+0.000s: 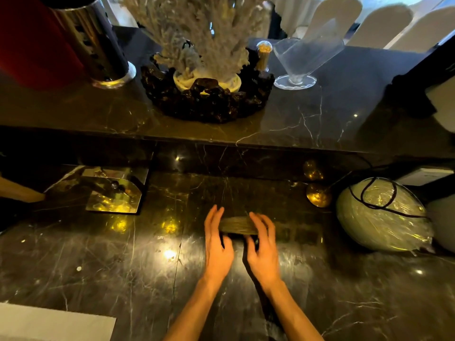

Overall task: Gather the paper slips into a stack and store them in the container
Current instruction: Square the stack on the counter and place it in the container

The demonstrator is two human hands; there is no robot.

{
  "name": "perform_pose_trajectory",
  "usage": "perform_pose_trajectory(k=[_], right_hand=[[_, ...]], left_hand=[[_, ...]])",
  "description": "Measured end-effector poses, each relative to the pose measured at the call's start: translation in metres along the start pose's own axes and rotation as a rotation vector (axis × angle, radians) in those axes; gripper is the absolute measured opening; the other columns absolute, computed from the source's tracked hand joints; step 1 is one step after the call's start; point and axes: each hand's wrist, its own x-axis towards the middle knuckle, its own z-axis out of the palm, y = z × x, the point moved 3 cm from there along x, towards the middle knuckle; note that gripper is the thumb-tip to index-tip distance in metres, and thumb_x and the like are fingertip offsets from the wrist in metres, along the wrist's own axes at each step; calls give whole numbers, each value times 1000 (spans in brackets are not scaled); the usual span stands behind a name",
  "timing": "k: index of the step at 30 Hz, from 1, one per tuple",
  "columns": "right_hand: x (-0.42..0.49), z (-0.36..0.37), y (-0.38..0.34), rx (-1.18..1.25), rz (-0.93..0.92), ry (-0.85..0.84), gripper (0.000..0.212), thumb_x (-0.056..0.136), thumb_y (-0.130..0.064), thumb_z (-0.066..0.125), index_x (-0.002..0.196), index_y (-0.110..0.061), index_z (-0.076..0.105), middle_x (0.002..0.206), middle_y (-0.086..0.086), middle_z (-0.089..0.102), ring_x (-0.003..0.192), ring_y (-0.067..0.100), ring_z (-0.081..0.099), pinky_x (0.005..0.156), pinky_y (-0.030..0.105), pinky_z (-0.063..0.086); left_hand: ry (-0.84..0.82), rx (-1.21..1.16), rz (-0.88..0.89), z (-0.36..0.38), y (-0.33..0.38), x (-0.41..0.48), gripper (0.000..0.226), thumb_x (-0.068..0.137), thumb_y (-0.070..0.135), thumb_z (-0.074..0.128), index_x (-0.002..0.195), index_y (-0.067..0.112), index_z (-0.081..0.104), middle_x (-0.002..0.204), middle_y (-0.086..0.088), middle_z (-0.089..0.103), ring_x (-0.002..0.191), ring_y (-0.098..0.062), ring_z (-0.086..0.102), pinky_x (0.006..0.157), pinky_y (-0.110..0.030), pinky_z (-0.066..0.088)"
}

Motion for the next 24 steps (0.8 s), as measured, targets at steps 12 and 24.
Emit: perform_pose_trajectory(k=[12,24], right_hand=[[1,3,1,-28,-32,18,70,93,-8,52,149,-43,28,162,-12,12,144,11,33,103,22,48],[0,7,1,-83,-29,1,81,90,-2,52,150,-46,20,162,-15,10,141,17,39,96,27,55]], left_hand=[[-103,93,114,10,-2,-2,64,93,-1,52,149,22,33,162,-9,8,137,22,15,98,5,28],[-41,127,106,11,-6,-2,70,97,2,50,147,44,26,162,-3,8,141,16,11,99,7,24]])
